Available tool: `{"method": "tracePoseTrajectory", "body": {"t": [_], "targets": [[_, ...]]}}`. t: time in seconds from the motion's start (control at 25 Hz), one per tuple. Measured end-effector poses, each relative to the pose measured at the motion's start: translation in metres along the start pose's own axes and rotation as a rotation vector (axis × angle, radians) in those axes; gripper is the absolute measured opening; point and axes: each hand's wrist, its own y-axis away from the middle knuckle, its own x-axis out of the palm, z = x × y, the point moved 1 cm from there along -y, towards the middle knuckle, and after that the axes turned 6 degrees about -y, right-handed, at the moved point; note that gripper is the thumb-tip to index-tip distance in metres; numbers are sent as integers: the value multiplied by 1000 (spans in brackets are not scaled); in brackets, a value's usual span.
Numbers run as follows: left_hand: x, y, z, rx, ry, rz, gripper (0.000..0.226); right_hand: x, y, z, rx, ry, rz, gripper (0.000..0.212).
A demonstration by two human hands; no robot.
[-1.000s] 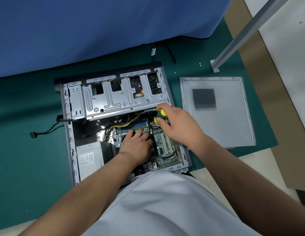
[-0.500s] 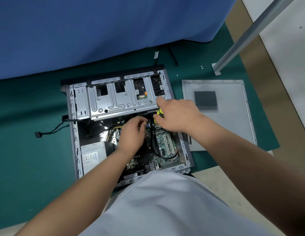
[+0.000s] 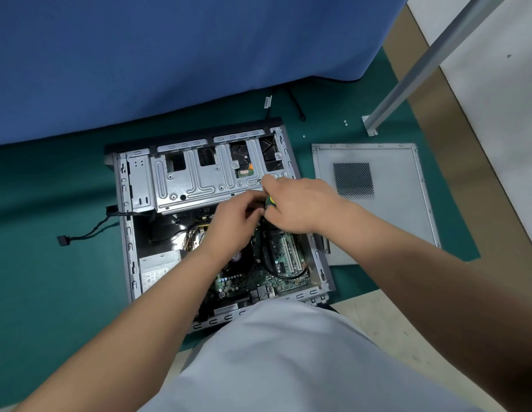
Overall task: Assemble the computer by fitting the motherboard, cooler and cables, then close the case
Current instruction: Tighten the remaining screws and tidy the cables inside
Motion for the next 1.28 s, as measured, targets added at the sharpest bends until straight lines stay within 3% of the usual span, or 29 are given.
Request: {"method": "tracePoseTrajectory", "body": {"t": [0.24,0.36,0.44,0.52,0.6,0.72,0.8,0.92,1.04,1.12,1.2,1.28], "targets": [[9,-12,-7,-89,114,47,30,-1,-2,2,144,178,-115,76],[7,-14,-6,-95,151,69,26,-15,6,-6,-2,70,-36,59],[4,-14,-5,-85,196,167,24,-24,11,-10,-92,28,12,39],[0,-11,-4,-86,282,268,35,-28,11,-7,-77,47,-11,31],[-7,-8,-2,-110,324,219,44,-26,5,-1,-2,133,-89,41],[-15,-7,1,-65,37,35,32,-19,-3,10,139,210,-110,66],[-12,-5,-2,-38,-145,10,26,-18,-6,13,200,198,-118,72],[-1,-6,-10,-77,-138,-23,31,-19,-7,13,211,192,-102,74],[2,-9,-11,-85,-146,-57,31,-23,1,7,146,182,-100,62],[-2,-12,-6,-85,-177,-4,41,-28,9,2,7,117,-89,39],[-8,-13,-2,-56,-191,85,45,-31,13,3,-84,77,-39,36],[-17,-12,2,-26,-201,72,45,-28,8,8,-1,137,-71,34]]}}
